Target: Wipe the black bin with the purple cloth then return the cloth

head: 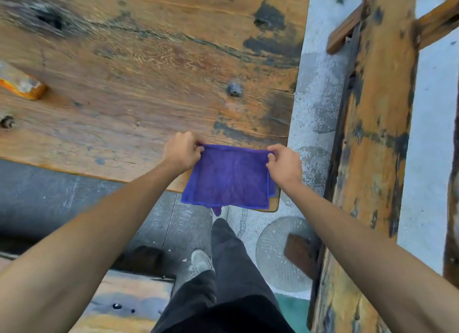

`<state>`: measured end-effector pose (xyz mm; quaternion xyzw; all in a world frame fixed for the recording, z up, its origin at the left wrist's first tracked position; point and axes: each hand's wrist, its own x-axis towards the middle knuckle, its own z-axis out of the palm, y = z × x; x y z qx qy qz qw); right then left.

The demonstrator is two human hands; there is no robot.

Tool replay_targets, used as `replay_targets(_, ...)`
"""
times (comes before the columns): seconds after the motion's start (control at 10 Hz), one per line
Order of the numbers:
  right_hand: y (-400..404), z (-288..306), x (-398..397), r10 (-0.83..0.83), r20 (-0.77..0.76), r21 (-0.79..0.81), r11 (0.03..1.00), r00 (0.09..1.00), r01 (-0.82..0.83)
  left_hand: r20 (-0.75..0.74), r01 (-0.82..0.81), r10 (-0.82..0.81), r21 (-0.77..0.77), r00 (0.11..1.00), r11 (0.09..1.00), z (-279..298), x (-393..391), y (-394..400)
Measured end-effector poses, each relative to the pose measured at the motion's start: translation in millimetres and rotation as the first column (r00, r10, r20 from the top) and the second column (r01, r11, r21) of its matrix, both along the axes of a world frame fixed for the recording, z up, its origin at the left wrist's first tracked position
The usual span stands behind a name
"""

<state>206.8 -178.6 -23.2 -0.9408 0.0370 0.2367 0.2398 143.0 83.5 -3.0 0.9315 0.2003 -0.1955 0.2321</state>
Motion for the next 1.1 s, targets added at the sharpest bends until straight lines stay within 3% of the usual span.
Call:
replay_targets(0.1,12.9,6.1,-2.0,-0.006,0.127,-0.046,0.999,0.992,0.012,0.163,-0.047,0.042,0.027,0.986,0.999,-7.2,-5.5,-10.1)
replay_targets(0.2,19.1,3.7,-15.4,0.165,0.301,-0.011,0.985,0.939,-0.169,0.309,0.070,-0.054,-0.042,0.950,0.997,-9.5,-17.6,-29.3)
replay_targets(0.3,16.3,-13.5,-36.4,0.466,0.360,-0.053,0.875,0.808,-0.481,0.279,0.256,-0.240,-0.022,0.930,0.966,-22.3,-39.9,-51.4)
replay_targets(0.4,5.8,-35.6,-53.7,0.572,0.234,-0.085,0.817,0.786,-0.570,0.063,0.275,-0.277,0.035,0.959,0.961,-40.9,-61.9,-61.7)
replay_targets(0.7,-5.9,-62.4,-33.9,0.579,0.164,-0.273,0.805,0.799,-0.527,0.062,0.338,-0.354,0.183,0.933,0.923,-69.9,-36.7,-47.4)
replay_targets(0.9,-2.0,-52.5,-29.7,0.577,0.135,-0.279,0.802,0.806,-0.528,0.024,0.335,-0.347,0.211,0.937,0.918,-66.4,-32.3,-50.4)
replay_targets(1.1,-4.2,-14.1,-29.4,0.432,0.133,-0.183,0.895,0.892,-0.406,0.071,0.297,-0.309,0.143,0.948,0.944,-32.3,-40.3,-35.6)
